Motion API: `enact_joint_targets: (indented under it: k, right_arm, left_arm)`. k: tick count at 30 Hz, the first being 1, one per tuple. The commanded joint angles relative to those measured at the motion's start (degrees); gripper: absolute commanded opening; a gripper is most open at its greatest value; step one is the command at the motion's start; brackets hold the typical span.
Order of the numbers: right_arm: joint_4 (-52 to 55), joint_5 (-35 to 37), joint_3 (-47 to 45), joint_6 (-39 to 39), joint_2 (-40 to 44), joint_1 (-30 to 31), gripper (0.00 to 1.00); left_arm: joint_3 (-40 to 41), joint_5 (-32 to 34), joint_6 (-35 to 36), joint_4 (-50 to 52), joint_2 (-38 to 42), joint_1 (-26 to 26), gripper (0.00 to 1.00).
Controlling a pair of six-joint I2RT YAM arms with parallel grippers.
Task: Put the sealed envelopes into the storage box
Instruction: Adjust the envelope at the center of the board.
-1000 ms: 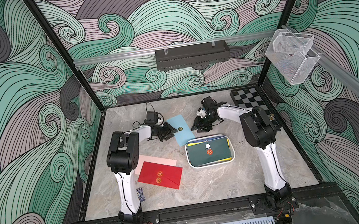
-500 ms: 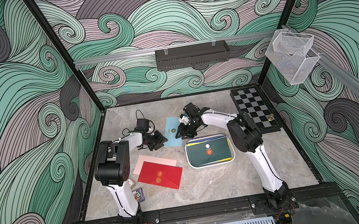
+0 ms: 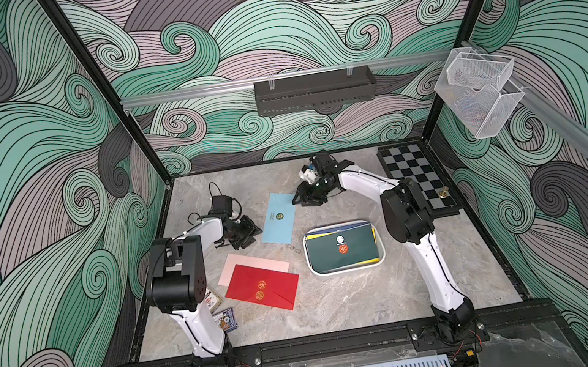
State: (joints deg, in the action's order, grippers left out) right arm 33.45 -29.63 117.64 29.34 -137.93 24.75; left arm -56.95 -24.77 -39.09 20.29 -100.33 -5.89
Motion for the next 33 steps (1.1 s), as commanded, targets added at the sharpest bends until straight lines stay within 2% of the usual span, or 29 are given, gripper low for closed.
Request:
enact_joint_targets:
  k: [1,8,12,16,23,29,33]
  right_arm:
    - [0.1,0.0,6.1,-0.3,-4.8,1.4,0.49]
    - [1.6,-1.7,19.9,5.3,-15.7,2.1,0.47]
    - [2.3,-1.2,22.2,6.0,-18.4,2.7,0.47]
    - [6.3,2.3,21.4,4.8,-18.6,2.5,0.47]
    - [8.2,8.3,5.0,4.3,-9.3,0.5,0.46]
    - [3.8,3.6,-10.5,3.2,1.5,0.5,0.47]
    - [1.5,-0.1,-15.9,1.8,6.9,0.1,0.5]
  left_arm:
    - [3.5,-0.8,-1.5,0.4,5.8,-1.6,0.43]
    - [9.3,-2.3,-2.5,-2.3,8.3,-2.8,0.43]
    - [8.7,-2.6,-2.1,-2.2,7.1,-3.0,0.44]
    - [7.6,-3.2,-2.3,-2.9,4.8,-3.3,0.44]
    - [4.1,-3.8,-3.1,-5.4,-2.2,-3.8,0.44]
    - [-2.4,-4.2,-3.9,-6.2,-9.6,-4.5,0.44]
    - [-9.1,-3.4,-3.1,-3.9,-14.2,-4.4,0.45]
